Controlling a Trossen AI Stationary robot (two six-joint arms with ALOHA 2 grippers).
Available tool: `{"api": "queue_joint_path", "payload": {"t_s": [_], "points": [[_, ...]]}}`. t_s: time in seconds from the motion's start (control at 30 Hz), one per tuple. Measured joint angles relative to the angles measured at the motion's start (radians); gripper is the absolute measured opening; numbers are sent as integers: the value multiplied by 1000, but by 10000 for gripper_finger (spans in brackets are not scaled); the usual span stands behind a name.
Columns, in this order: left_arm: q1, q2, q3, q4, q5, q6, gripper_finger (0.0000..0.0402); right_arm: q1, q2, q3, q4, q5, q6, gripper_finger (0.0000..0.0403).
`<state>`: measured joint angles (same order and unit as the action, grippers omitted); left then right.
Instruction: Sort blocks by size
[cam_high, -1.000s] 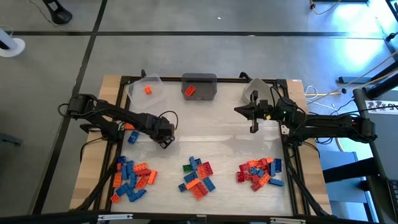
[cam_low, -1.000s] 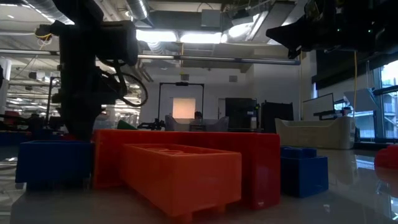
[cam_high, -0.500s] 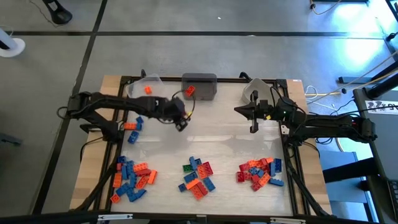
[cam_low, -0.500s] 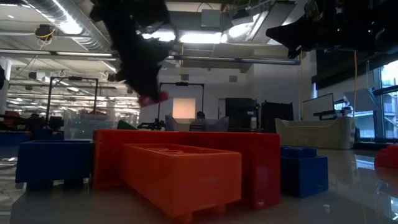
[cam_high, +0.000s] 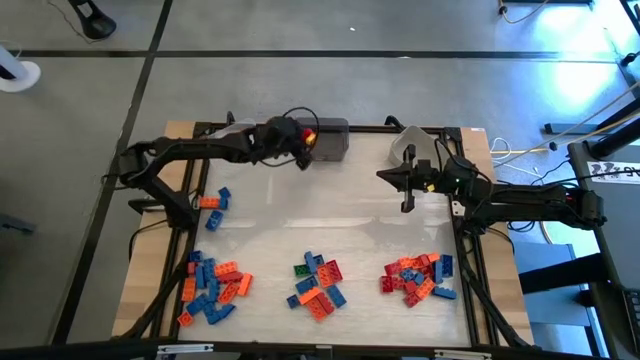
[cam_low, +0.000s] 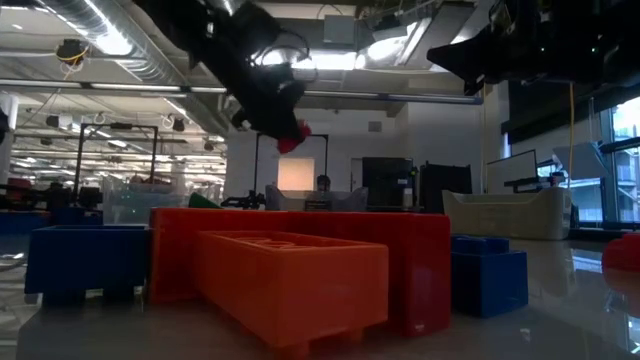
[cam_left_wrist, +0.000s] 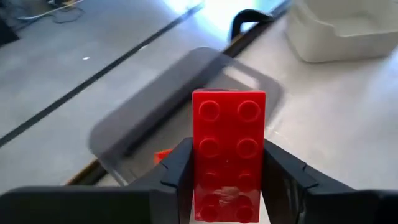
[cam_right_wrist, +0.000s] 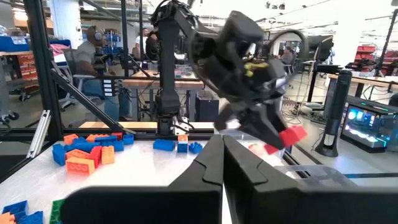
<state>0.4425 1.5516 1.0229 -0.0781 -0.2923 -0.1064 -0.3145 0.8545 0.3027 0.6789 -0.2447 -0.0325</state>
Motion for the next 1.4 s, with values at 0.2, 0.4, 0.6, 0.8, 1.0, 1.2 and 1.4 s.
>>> {"api": "queue_joint_path", "payload": {"t_s": [0.2,0.4,0.6,0.8,1.0,1.2,1.4], "points": [[80,71,0,111,0,34,126,0,0,0,1,1,-3,5],[125,102,0,178,0,30,159,0,0,0,1,9,-3,5],[150,103,0,192,0,7,188,0,0,0,1,9,-3,5],[144,100,0,143,1,28,228,0,0,0,1,9,-3,5],[120,29,32,-49,12,55,260,0,0,0,0,9,-3,5],[6,-147,66,-443,48,-42,265,0,0,0,0,9,-3,5],[-155,-283,66,-781,47,-258,262,0,0,0,0,9,-3,5]]}}
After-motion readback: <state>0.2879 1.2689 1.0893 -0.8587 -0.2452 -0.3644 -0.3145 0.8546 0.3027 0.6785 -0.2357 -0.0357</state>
